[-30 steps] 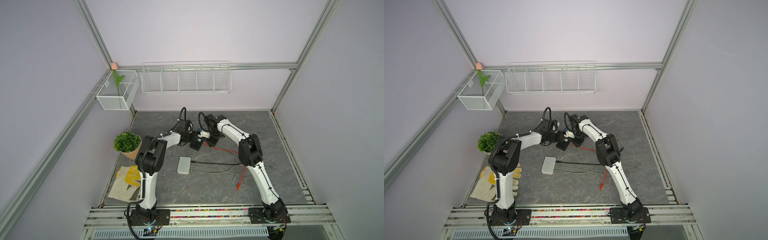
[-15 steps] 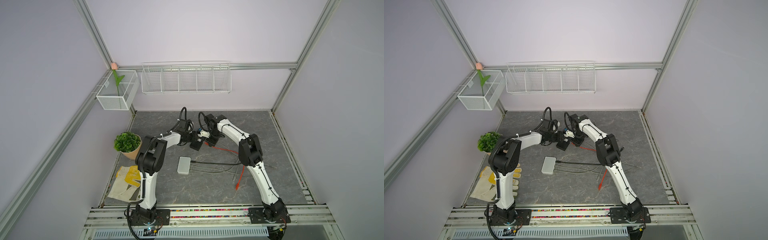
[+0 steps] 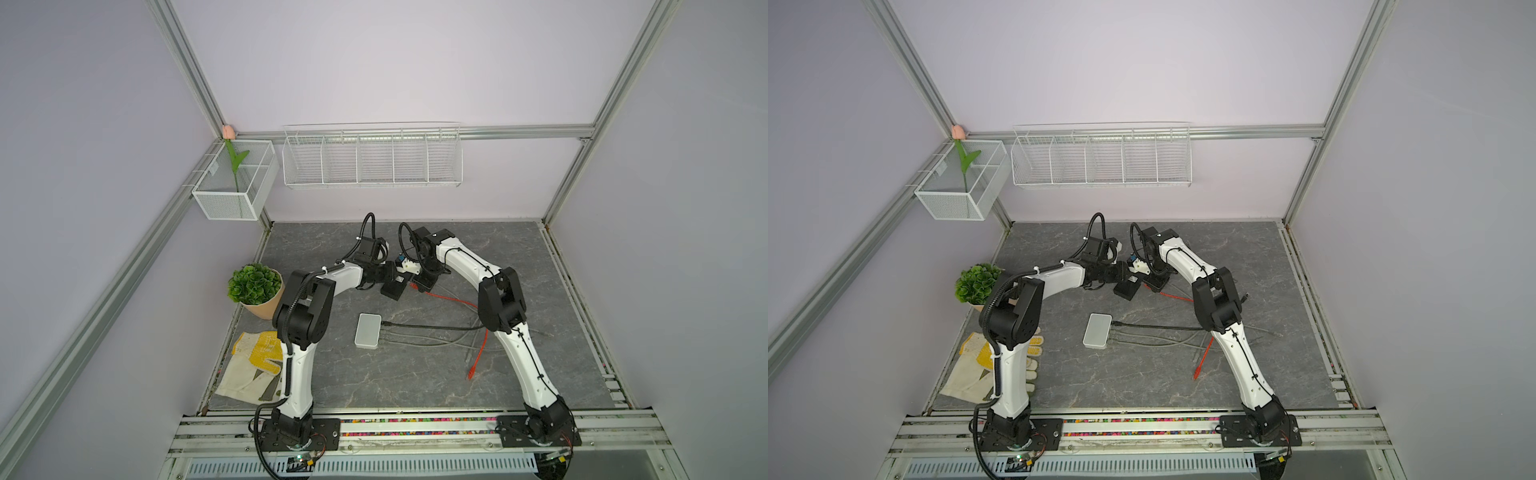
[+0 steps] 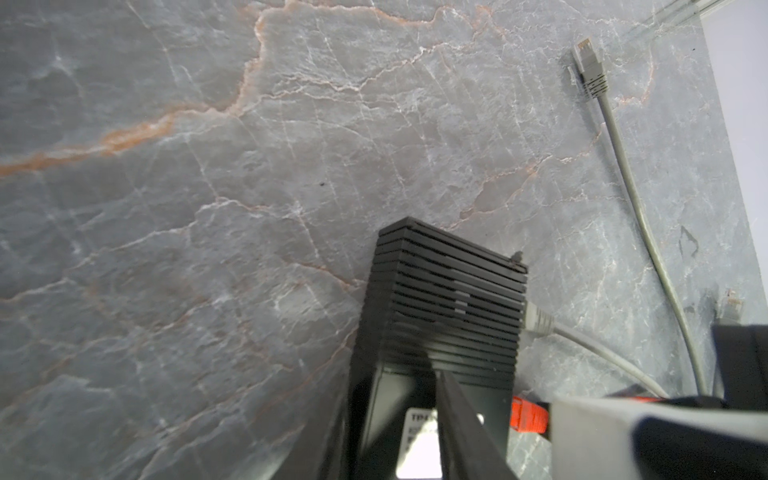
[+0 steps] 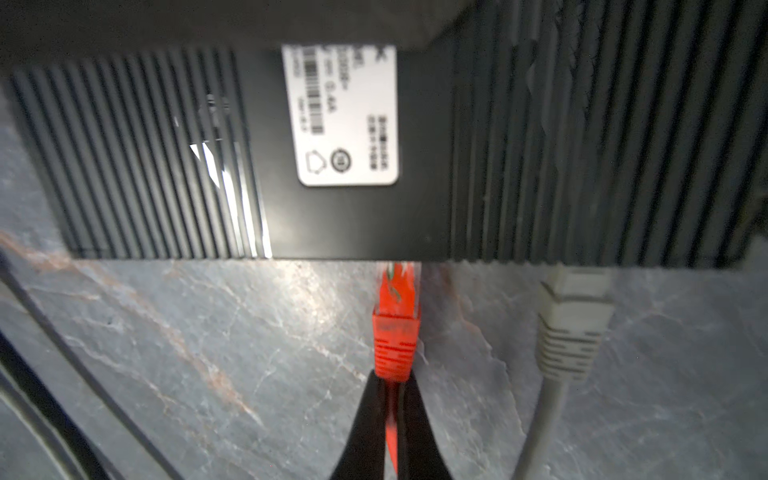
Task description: Insert the plug into the switch port
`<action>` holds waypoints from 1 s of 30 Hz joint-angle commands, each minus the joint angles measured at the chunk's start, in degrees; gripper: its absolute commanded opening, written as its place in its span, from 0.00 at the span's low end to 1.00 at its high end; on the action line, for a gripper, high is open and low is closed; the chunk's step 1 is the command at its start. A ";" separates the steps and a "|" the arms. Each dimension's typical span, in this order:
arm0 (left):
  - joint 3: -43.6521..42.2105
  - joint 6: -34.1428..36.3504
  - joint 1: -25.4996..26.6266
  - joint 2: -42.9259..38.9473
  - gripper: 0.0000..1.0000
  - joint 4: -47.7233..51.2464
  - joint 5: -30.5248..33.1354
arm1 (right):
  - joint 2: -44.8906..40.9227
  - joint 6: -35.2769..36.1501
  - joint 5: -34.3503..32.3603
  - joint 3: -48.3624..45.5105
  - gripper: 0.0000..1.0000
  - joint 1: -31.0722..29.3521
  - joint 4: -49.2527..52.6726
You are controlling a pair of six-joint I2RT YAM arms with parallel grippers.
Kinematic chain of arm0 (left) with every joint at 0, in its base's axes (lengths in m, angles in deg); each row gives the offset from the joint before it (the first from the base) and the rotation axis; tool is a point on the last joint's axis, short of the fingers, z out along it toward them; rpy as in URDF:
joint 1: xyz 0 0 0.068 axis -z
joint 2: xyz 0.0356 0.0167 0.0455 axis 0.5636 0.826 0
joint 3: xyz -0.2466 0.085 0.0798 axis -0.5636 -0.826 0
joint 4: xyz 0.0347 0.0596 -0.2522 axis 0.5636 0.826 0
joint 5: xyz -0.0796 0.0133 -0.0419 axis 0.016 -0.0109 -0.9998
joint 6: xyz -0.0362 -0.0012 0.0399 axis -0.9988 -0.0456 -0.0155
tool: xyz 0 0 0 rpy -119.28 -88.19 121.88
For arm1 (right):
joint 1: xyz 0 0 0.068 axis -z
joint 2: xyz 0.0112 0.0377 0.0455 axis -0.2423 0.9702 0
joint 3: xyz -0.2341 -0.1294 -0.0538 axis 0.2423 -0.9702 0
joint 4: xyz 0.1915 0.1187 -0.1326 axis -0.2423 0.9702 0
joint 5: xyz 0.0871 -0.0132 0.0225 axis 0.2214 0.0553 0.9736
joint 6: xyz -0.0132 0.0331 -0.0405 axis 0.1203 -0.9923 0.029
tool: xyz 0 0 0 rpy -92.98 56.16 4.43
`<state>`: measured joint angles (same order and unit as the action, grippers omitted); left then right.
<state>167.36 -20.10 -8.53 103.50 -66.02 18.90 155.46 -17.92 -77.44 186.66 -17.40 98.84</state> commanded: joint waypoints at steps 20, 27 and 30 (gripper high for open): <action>0.15 2.31 1.77 2.82 0.34 3.99 -2.58 | -2.17 2.09 5.40 -0.29 0.07 -0.55 -3.38; 0.58 2.74 1.81 3.00 0.33 4.47 -2.96 | -2.01 2.41 5.24 -0.62 0.07 -0.74 -3.79; 0.55 2.75 1.79 2.92 0.33 4.36 -3.23 | -1.84 2.42 5.07 -0.67 0.07 -1.09 -4.07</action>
<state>167.71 -18.61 -8.53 103.61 -65.67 18.79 154.20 -16.85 -75.65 186.22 -17.18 98.92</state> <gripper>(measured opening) 0.335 0.068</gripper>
